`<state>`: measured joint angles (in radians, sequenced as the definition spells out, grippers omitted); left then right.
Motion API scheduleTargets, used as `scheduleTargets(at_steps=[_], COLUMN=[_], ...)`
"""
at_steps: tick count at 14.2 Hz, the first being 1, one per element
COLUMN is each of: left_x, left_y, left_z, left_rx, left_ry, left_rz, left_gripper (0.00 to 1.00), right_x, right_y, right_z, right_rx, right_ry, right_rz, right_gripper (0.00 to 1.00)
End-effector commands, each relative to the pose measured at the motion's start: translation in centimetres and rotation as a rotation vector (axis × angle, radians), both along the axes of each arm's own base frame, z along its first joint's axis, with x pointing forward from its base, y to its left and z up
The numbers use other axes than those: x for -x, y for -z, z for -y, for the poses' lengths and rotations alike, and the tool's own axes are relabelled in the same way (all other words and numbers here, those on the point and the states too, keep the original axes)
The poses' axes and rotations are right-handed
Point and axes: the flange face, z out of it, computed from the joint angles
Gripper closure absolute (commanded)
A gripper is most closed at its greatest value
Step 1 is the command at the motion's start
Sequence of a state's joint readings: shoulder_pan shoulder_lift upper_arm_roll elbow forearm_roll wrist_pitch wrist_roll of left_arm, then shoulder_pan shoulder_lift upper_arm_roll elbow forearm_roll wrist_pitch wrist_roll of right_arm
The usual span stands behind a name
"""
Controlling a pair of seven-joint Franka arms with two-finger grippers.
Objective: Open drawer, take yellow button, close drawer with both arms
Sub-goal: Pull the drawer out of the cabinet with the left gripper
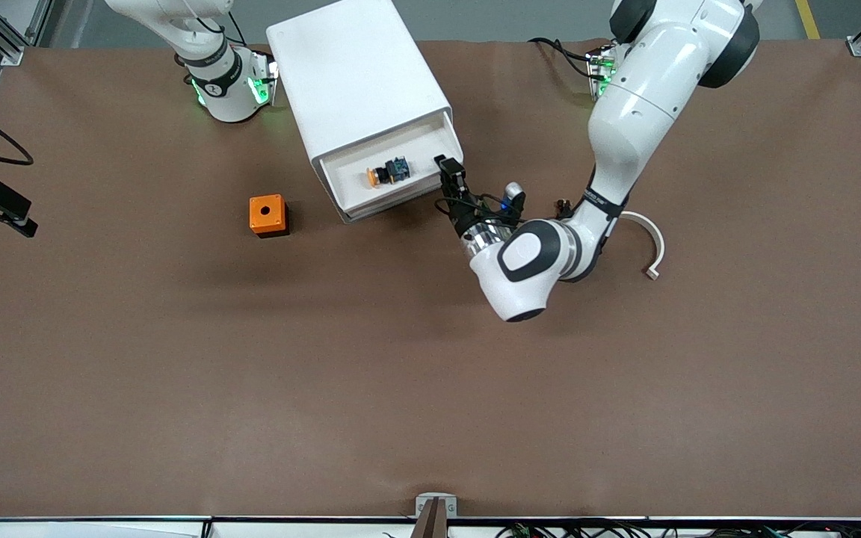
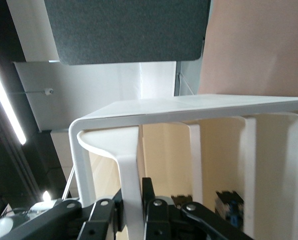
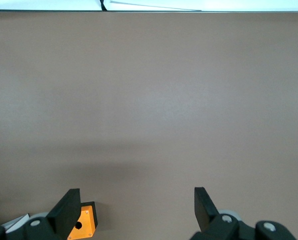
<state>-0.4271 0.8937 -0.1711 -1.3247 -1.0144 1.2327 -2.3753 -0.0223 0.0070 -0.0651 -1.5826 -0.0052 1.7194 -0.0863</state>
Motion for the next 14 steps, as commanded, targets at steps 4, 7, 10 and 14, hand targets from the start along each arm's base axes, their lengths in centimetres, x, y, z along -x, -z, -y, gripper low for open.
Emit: scheduleTargets(at_steps=[4, 7, 10, 14], left_x=[-3.2, -4.2, -4.6, -5.6], left_y=[-1.5, -1.5, -1.4, -2.0], left_z=[-2.6, -3.7, -4.1, -4.5], left_rx=[0.023, 0.021, 0.019, 0.03], left_ry=[-0.084, -0.11, -0.122, -0.145], left_rz=[0.021, 0.025, 0.031, 0.055], left_gripper=[0.86, 0.84, 0.77, 0.31], right_x=[-0.1, -0.6, -1.7, -2.4], right_y=[-0.4, 0.5, 2.4, 4.0], right_z=[0.4, -0.1, -1.4, -2.6], right_rx=[0.001, -0.002, -0.005, -0.022], right_ry=[0.008, 0.004, -0.019, -0.037], right_rz=[-0.001, -0.016, -0.045, -0.073], right_gripper=[0.0, 0.0, 0.0, 0.0])
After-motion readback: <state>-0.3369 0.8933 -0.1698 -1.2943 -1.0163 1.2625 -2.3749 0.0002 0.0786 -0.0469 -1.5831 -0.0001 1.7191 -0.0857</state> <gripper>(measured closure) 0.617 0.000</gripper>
